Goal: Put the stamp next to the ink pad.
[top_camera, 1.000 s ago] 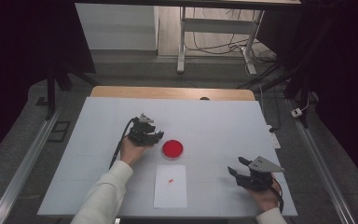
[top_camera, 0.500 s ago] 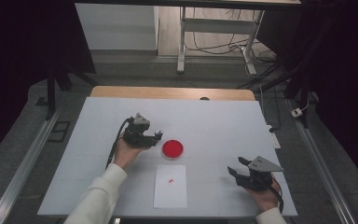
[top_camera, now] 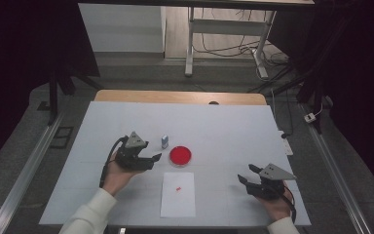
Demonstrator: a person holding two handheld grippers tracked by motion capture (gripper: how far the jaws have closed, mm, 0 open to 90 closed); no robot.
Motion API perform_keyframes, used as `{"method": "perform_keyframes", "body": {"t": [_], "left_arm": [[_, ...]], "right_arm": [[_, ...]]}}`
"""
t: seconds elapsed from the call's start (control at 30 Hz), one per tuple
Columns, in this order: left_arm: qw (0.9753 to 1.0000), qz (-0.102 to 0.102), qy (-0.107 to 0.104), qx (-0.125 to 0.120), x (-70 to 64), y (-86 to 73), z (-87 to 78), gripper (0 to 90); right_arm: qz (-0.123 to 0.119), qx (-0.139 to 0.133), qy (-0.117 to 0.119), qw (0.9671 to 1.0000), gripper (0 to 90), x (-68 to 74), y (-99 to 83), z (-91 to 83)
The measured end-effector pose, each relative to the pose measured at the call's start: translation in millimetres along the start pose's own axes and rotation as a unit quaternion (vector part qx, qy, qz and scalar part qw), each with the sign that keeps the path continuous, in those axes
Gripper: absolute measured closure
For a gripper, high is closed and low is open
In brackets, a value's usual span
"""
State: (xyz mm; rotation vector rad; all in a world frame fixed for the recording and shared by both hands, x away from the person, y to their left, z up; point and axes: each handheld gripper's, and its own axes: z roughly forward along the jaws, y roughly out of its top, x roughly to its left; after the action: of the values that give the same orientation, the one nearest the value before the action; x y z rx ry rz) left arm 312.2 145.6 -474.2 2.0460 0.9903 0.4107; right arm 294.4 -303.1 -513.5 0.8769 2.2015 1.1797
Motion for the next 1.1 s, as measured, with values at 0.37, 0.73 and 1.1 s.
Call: {"method": "perform_keyframes", "body": {"t": [0.37, 0.73, 1.1], "left_arm": [[0.9999, -0.010, 0.001, -0.008, -3.1, -33.9, -31.2, 32.1], [0.9995, -0.032, 0.009, -0.002, 2.1, -74.4, -46.5, 32.5], [0.9986, -0.052, 0.011, -0.001, 7.8, -101.1, -55.1, 32.6]], "right_arm": [[-0.004, 0.000, 0.002, 1.0000, 39.1, -0.3, -0.5, 0.6], [-0.009, 0.003, 0.005, 0.9999, 39.1, 0.6, -0.6, 0.9], [-0.015, 0.006, 0.005, 0.9999, 39.1, 0.8, -1.4, 2.6]]}}
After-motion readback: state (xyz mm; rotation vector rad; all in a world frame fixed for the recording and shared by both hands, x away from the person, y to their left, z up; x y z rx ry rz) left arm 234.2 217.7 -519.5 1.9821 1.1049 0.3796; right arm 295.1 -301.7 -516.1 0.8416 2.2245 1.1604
